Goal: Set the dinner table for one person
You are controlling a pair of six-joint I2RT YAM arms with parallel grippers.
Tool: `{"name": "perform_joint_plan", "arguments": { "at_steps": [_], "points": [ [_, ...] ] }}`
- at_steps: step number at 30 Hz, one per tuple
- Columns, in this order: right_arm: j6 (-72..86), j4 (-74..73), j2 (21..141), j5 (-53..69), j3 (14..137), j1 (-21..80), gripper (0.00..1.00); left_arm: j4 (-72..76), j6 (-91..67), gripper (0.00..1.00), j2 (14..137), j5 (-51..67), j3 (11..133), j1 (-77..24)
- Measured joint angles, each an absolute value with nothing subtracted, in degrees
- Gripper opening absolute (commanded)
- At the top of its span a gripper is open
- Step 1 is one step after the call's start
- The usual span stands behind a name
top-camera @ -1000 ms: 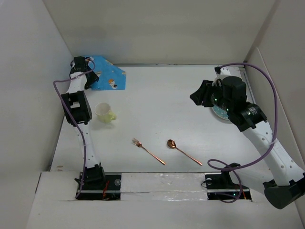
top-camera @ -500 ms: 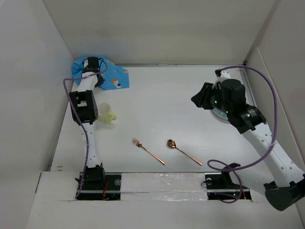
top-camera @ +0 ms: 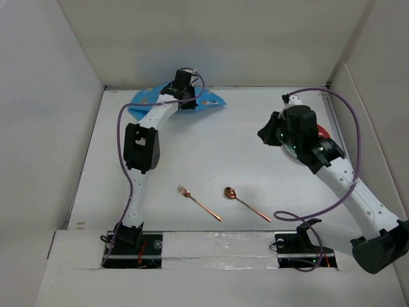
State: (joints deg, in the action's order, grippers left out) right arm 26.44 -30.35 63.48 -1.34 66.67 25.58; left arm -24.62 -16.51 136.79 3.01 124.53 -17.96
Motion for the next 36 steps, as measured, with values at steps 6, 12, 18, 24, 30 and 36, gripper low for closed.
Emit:
{"name": "perform_joint_plan", "arguments": {
  "at_steps": [6, 12, 18, 24, 30, 36],
  "points": [
    [28.47, -27.27, 68.73, -7.25, 64.71, 24.77, 0.56, -23.38, -14.39, 0.00, 128.55, 6.33, 114.24, -29.02],
    [32.03, -24.27, 78.74, -11.42, 63.90, 19.51, 0.70, -22.50, -14.76, 0.40, 123.87, 10.33, 105.69, -35.79],
    [36.49, -24.01, 92.42, -11.20, 64.58, 14.94, 0.69, -21.39, -16.78, 0.63, 118.85, 7.92, 98.02, -34.11],
    [40.51, -24.60, 97.82, -8.45, 64.55, 13.82, 0.68, -15.68, -21.02, 0.61, 104.36, 2.00, 83.90, -29.71],
    [42.89, -26.65, 103.09, -8.58, 67.61, 13.56, 0.62, -11.62, -24.91, 0.65, 101.62, -0.45, 79.40, -24.36],
    [46.15, -29.02, 106.59, -9.39, 70.63, 12.88, 0.55, -10.90, -26.76, 0.66, 108.07, -0.69, 80.84, -22.48]
  ]
}}
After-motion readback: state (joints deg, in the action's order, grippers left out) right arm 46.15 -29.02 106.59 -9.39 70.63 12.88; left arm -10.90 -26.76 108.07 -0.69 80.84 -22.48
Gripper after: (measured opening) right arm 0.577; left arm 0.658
